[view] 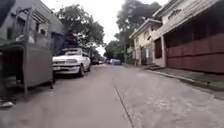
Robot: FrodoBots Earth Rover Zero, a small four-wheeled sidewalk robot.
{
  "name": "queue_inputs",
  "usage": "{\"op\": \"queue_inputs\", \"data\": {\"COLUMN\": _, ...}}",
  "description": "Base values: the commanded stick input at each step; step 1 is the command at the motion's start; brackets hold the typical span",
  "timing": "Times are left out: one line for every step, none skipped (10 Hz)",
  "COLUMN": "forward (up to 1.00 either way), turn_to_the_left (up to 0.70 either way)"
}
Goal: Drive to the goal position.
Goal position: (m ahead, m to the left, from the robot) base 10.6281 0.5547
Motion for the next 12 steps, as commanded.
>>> {"op": "queue_inputs", "data": {"forward": 1.00, "turn_to_the_left": 0.27}}
{"op": "queue_inputs", "data": {"forward": 1.00, "turn_to_the_left": 0.27}}
{"op": "queue_inputs", "data": {"forward": 1.00, "turn_to_the_left": 0.27}}
{"op": "queue_inputs", "data": {"forward": 1.00, "turn_to_the_left": 0.27}}
{"op": "queue_inputs", "data": {"forward": 1.00, "turn_to_the_left": 0.27}}
{"op": "queue_inputs", "data": {"forward": 1.00, "turn_to_the_left": 0.27}}
{"op": "queue_inputs", "data": {"forward": 1.00, "turn_to_the_left": 0.09}}
{"op": "queue_inputs", "data": {"forward": 1.00, "turn_to_the_left": 0.00}}
{"op": "queue_inputs", "data": {"forward": 1.00, "turn_to_the_left": 0.00}}
{"op": "queue_inputs", "data": {"forward": 1.00, "turn_to_the_left": 0.00}}
{"op": "queue_inputs", "data": {"forward": 1.00, "turn_to_the_left": 0.00}}
{"op": "queue_inputs", "data": {"forward": 1.00, "turn_to_the_left": 0.00}}
